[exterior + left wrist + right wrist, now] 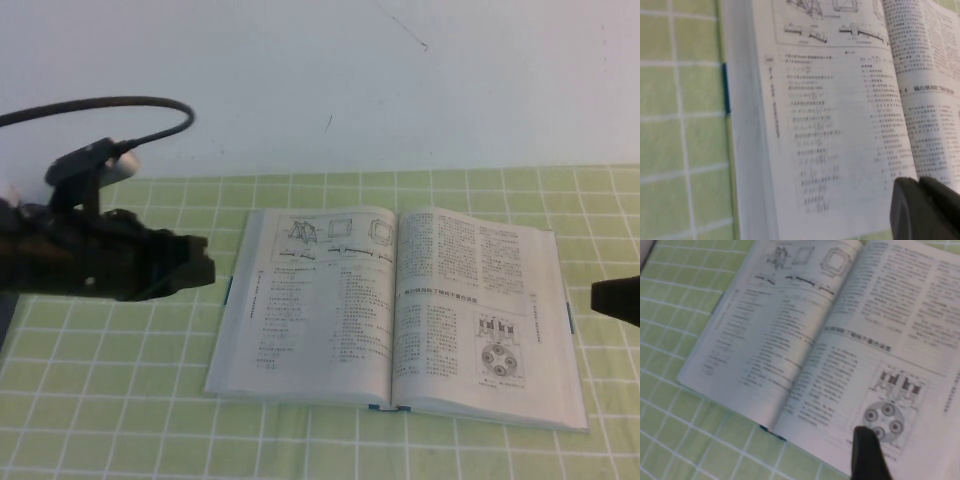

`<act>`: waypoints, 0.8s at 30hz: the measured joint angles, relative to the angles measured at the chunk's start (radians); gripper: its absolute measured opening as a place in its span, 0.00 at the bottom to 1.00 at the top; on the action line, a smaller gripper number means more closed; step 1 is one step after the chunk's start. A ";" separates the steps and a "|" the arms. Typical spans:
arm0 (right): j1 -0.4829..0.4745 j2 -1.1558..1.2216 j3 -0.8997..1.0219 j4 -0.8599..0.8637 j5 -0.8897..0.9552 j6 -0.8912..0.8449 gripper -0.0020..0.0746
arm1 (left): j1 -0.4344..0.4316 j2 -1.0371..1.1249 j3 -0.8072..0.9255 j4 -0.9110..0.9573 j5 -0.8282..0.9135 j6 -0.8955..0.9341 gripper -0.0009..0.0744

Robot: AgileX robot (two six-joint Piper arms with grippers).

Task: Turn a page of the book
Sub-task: Open the closed book

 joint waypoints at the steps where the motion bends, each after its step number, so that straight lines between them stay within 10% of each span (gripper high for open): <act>1: 0.000 0.028 -0.001 0.054 0.000 -0.044 0.52 | -0.024 0.036 -0.029 0.008 -0.011 0.000 0.01; 9: 0.000 0.217 -0.001 0.364 -0.007 -0.310 0.52 | -0.180 0.310 -0.198 0.028 -0.133 0.000 0.01; 24: 0.000 0.323 -0.002 0.459 -0.084 -0.459 0.52 | -0.189 0.526 -0.311 0.095 -0.140 -0.075 0.01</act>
